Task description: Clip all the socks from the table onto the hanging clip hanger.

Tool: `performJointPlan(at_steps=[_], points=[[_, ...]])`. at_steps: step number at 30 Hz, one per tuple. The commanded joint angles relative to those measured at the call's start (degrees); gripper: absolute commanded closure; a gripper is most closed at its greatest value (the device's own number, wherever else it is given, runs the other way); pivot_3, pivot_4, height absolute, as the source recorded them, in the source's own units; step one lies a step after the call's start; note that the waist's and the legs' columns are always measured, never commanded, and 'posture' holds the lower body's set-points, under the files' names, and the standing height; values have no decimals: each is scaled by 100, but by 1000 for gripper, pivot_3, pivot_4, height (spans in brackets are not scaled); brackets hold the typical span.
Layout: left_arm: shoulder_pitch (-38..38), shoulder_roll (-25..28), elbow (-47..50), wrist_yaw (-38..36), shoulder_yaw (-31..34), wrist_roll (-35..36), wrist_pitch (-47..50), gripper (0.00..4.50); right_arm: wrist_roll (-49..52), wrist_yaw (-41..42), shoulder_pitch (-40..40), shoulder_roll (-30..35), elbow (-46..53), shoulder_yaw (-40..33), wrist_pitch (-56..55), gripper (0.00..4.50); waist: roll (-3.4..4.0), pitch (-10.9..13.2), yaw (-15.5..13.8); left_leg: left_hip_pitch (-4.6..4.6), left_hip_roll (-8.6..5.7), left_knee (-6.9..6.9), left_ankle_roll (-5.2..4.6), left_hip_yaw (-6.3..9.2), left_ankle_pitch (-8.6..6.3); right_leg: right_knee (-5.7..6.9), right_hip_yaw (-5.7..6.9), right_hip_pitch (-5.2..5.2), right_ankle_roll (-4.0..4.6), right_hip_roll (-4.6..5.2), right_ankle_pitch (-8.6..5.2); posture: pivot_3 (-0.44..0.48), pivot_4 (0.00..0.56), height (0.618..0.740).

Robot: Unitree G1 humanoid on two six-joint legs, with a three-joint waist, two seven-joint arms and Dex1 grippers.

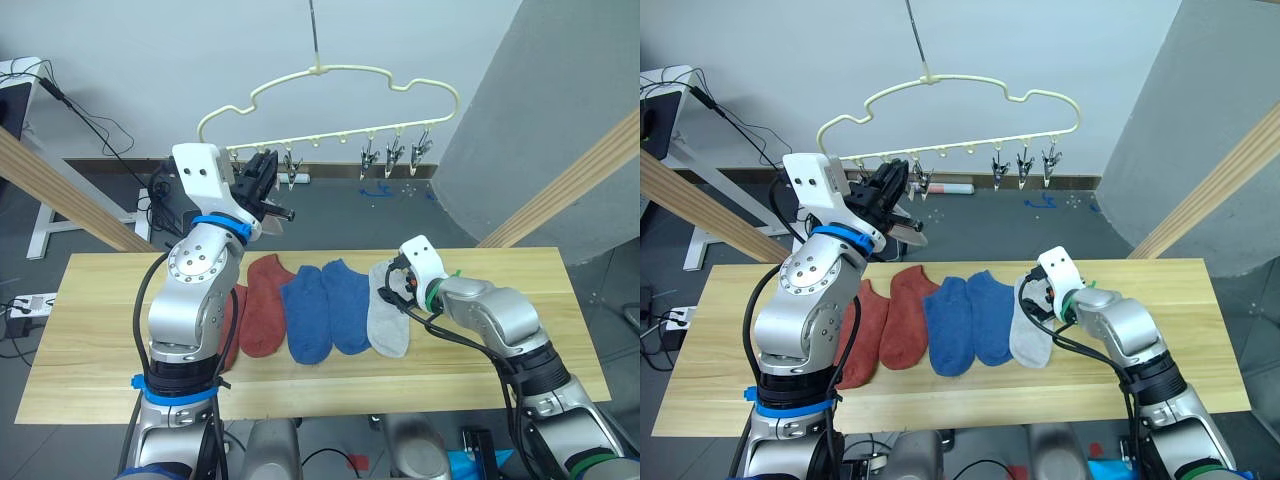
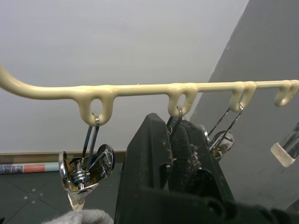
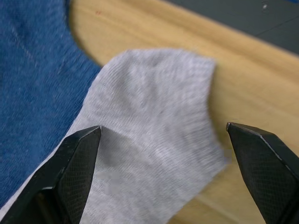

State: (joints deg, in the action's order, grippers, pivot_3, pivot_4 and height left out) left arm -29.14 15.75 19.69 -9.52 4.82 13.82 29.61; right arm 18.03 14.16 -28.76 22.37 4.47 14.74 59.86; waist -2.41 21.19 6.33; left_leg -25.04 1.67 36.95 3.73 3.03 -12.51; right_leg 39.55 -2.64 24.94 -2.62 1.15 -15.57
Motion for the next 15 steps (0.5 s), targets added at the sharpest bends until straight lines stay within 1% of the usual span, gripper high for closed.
performJointPlan(at_steps=[1,11,14,15], points=[[-17,21,263,-1,23,-32,-45,4482,-100,107,99,-3,184,-74,15,37,0,0,-3,0,0,1,0,0,0,1,0,0,0,0,0,-185,362,740],[-37,4,225,6,2,-46,-53,4482,-269,129,177,-39,263,-138,105,37,0,0,-7,0,0,1,0,1,0,3,1,0,0,0,0,-191,363,740],[-25,8,224,9,6,-53,-60,4482,-315,138,190,-33,260,-156,106,584,0,0,-8,0,0,1,0,1,0,2,1,0,0,0,0,-190,363,740],[-25,9,217,7,3,-56,-65,4482,-337,137,189,-36,247,-165,105,885,0,0,-8,0,0,1,0,1,0,2,1,0,0,0,0,-190,363,740]])
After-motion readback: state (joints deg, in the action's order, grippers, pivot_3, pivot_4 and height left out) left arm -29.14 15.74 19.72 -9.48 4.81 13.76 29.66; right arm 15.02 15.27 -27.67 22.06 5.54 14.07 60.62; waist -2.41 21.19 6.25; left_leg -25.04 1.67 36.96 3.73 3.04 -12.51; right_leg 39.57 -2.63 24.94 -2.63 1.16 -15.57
